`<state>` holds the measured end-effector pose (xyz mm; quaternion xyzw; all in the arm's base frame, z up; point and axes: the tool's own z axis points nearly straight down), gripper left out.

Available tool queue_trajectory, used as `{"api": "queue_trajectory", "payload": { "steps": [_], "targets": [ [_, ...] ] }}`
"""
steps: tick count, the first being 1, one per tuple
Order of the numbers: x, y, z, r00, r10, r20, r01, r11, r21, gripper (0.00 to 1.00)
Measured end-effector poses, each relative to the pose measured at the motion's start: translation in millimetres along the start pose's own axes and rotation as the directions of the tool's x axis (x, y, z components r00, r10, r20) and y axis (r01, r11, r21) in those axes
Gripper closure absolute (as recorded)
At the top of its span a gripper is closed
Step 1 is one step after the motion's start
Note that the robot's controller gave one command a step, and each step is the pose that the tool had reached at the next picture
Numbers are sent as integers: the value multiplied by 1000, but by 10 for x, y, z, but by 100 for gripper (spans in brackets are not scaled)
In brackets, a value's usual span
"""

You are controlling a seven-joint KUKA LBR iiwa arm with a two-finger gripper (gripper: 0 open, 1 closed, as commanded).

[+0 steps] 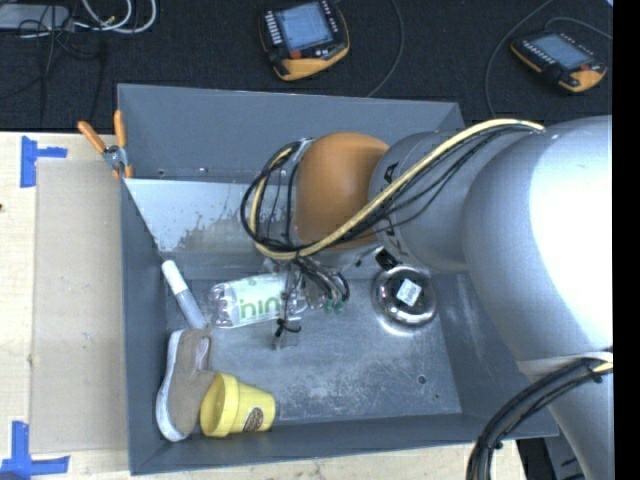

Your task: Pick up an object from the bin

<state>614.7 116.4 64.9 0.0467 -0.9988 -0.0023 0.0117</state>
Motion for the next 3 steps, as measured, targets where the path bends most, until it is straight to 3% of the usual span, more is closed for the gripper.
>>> {"api": "queue_trajectory", "payload": {
  "steps": [1,2,3],
  "targets": [
    [-20,-8,-44,1000,2,7,-2,1000,0,100],
    [-11,178,-1706,1000,-25,16,25,1000,-1,100],
    [163,311,-1534,945,-328,14,328,945,4,100]
  ]
}}
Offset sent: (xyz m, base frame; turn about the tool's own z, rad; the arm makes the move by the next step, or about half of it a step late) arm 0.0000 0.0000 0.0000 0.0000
